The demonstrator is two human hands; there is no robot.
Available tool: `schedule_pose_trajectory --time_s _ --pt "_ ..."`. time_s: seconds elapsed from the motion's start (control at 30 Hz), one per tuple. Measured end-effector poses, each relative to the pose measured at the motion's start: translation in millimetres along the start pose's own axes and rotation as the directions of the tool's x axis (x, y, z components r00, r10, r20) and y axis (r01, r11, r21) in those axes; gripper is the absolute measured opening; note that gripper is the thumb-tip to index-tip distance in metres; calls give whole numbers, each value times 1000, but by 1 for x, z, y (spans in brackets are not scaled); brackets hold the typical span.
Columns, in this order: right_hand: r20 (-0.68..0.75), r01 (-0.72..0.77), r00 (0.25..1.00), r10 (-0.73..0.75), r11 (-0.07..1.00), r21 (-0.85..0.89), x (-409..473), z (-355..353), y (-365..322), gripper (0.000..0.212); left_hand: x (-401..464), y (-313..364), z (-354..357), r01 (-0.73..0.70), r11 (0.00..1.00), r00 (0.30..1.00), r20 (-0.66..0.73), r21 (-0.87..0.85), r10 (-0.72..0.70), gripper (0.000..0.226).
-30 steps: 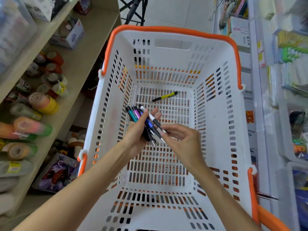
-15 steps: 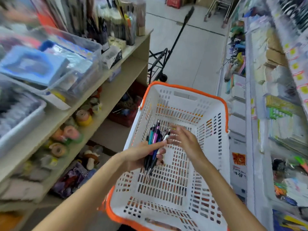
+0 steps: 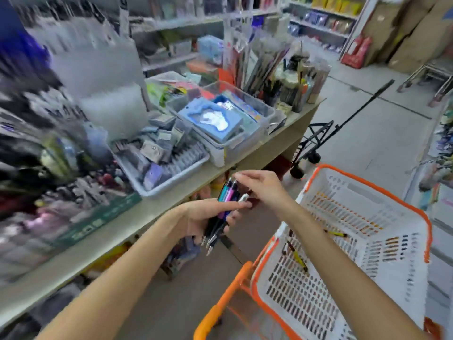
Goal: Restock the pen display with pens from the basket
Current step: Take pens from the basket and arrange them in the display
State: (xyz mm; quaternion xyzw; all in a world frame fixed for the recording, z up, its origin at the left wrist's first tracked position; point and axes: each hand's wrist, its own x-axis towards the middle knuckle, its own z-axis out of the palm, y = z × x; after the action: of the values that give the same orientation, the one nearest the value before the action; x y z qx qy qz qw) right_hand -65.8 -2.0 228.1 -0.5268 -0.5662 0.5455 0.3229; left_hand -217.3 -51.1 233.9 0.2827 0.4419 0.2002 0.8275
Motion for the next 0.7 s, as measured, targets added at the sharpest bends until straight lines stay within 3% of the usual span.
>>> schedule_pose_trajectory --time_s 0.07,0.17,0.47,0.57,0.7 --pt "22 -5 1000 6 1000 -16 10 38 -26 6 -34 7 -26 -39 999 999 -20 2 39 31" --pt "86 -21 996 25 999 -47 19 89 -63 14 -78 18 -61 -80 997 994 -80 -1 79 12" --pt "307 77 948 -88 996 49 33 217 -164 20 -202 52 -156 -301 954 927 -239 -10 290 17" --pt "328 47 943 -53 999 26 40 250 -183 20 -230 63 -178 -429 903 836 -365 30 409 15" --pt "358 94 932 -56 992 -87 50 269 -198 22 -242 73 -201 -479 831 641 -535 283 551 24"
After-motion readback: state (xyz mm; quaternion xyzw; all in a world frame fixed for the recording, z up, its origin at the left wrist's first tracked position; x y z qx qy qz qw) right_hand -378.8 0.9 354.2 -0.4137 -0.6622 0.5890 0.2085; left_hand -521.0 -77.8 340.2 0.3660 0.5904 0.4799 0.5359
